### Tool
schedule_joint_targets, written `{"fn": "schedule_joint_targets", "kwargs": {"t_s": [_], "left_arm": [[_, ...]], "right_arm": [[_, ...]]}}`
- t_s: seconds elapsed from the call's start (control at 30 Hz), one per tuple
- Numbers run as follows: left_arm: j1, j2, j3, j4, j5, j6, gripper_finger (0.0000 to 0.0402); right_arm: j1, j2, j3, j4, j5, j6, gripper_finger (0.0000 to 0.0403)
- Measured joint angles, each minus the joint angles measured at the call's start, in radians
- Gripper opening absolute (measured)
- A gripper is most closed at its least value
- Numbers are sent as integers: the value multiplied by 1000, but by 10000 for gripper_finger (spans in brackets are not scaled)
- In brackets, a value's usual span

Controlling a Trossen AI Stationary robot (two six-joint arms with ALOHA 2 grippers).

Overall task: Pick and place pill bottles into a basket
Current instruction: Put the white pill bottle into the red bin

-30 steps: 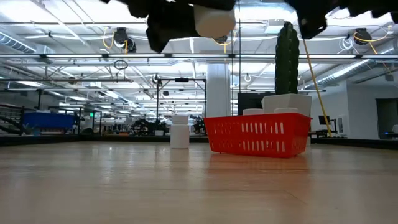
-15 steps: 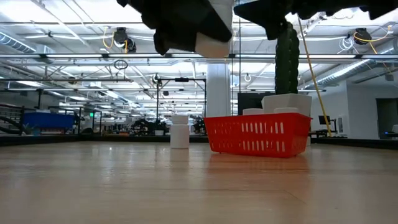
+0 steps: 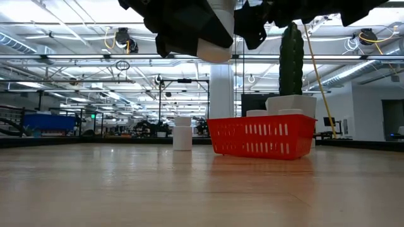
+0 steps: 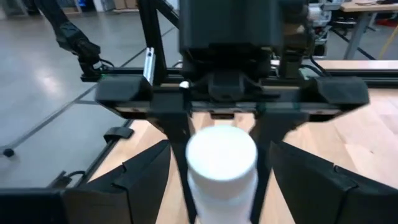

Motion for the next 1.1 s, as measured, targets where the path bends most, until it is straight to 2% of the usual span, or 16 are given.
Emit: {"fn": "schedule_joint_targets", "kwargs": {"t_s": [0.73, 0.97, 1.1], "left_arm": [[4, 0, 0, 14, -1, -27, 176], [9, 0, 0, 14, 8, -33, 168], [10, 0, 0, 13, 19, -43, 175]], "right_arm": [[-12, 5, 8, -26, 1, 58, 187], [-14, 5, 8, -31, -20, 58, 146], [-19, 5, 8, -36, -43, 74, 145]]}}
